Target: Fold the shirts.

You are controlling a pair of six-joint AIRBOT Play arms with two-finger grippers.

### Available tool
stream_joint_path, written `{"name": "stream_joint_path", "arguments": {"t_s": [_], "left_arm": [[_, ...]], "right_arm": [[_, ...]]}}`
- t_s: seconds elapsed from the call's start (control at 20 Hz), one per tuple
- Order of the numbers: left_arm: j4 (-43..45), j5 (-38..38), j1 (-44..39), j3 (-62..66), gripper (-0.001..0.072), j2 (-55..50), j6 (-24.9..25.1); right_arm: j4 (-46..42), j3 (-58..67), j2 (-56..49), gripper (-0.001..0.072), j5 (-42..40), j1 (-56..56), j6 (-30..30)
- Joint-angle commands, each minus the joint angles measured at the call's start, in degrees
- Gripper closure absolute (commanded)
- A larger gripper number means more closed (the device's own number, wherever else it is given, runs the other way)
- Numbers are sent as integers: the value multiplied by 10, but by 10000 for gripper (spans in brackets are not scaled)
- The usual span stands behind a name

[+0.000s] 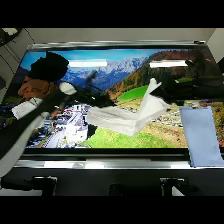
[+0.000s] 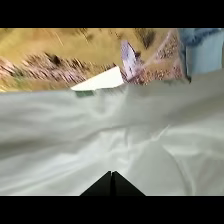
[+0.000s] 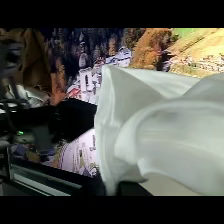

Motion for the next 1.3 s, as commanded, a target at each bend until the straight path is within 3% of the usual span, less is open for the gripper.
{"name": "stream_joint_path", "arguments": {"t_s": [0.0,0.25,0.5,0.55,0.65,0.8,1.1,1.15,1.25], "left_arm": [[94,-24,138,0,681,129,-14],[94,-46,291,0,680,276,-18],[94,-83,313,-1,680,344,-18],[94,-85,310,-1,680,348,-18],[94,-82,301,-3,680,346,-16],[108,-62,294,-40,680,342,-16],[120,-62,294,-128,679,342,-16],[120,-62,294,-132,679,342,-16],[119,-61,294,-133,679,342,-16]], "right_arm": [[23,1,-62,661,-93,95,7],[93,1,-196,661,-221,214,9],[217,1,-300,659,-292,249,-8],[234,1,-311,590,-293,249,-8],[266,1,-323,-3,-282,250,-40],[208,1,-308,9,-200,218,-57],[-189,-1,-225,22,30,61,50],[-220,-9,-224,22,58,38,58],[-195,-66,-224,23,57,10,63]]}}
